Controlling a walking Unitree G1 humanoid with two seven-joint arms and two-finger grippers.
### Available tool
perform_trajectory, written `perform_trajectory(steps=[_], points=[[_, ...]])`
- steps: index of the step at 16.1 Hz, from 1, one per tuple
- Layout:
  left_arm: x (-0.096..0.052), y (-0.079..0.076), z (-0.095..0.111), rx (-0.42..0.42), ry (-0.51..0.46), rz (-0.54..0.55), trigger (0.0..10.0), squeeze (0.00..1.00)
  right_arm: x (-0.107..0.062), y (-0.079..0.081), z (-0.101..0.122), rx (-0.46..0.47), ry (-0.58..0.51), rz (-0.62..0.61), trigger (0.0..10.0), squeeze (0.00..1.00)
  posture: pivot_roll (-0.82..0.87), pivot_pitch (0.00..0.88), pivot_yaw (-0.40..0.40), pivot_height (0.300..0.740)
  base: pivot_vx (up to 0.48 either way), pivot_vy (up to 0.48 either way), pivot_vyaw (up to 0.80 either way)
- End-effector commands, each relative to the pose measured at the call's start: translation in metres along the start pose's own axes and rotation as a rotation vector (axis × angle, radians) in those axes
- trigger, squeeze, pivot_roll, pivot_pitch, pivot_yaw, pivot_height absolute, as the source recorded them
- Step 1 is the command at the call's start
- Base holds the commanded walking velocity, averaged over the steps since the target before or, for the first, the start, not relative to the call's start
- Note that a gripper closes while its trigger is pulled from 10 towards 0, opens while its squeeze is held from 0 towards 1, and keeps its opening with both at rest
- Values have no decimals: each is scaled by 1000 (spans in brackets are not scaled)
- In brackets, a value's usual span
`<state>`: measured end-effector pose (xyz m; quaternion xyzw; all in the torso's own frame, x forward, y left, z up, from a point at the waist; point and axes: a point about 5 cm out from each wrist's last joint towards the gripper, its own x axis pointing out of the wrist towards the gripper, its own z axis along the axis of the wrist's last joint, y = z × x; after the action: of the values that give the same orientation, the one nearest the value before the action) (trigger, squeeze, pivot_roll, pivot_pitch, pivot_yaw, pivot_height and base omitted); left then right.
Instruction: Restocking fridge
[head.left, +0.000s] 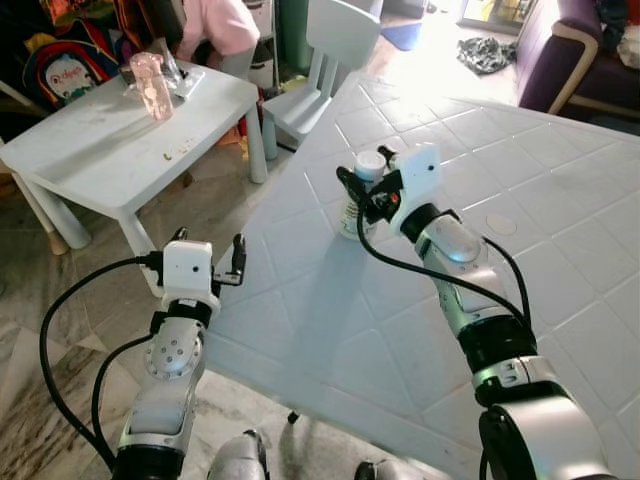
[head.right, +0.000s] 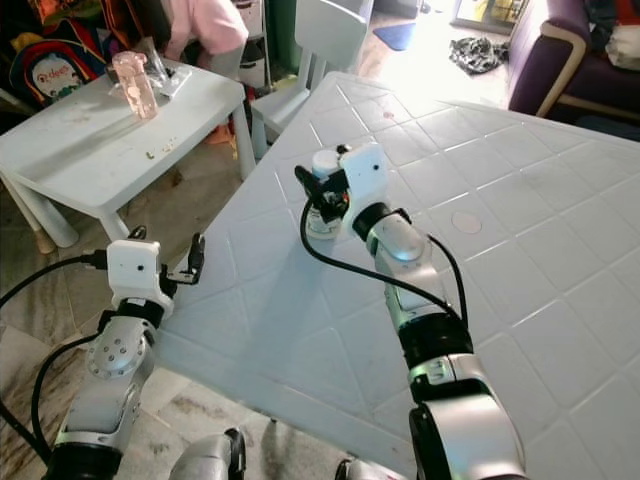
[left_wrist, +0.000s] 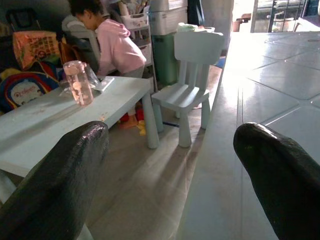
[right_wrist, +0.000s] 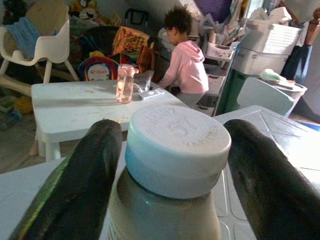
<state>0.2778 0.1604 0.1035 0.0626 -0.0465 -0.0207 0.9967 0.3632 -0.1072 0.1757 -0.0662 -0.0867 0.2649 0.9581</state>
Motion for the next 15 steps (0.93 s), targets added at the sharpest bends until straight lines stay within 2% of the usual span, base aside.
perform_trajectory(steps=[1, 5, 8, 11, 13, 15], points=[[-2, 1, -3, 4, 17, -3, 10000, 0, 1, -1, 9, -25, -22, 21, 0, 0, 150, 124, -25, 740, 0, 0, 0], [-1, -2, -3, 0, 22, -10, 10000, 0, -1, -2, 7, -58, -8, 22, 0, 0, 152, 123, -29, 740, 0, 0, 0], [-3, -3, -7, 0, 44, -14, 10000, 0, -6, -3, 1, -39, 28, 11, 0, 0, 154, 125, -31, 740, 0, 0, 0], [-3, -1, -11, 19, 82, 42, 10000, 0, -13, -8, -8, -14, 70, -52, 0, 0, 154, 125, -31, 740, 0, 0, 0], [0, 3, -10, 27, 79, 55, 10000, 0, -22, -10, -16, 26, 92, -138, 0, 0, 156, 133, -24, 740, 0, 0, 0], [3, 6, -7, 37, 68, 53, 10000, 0, -28, -6, -12, 67, 36, -197, 0, 0, 159, 137, -20, 740, 0, 0, 0]])
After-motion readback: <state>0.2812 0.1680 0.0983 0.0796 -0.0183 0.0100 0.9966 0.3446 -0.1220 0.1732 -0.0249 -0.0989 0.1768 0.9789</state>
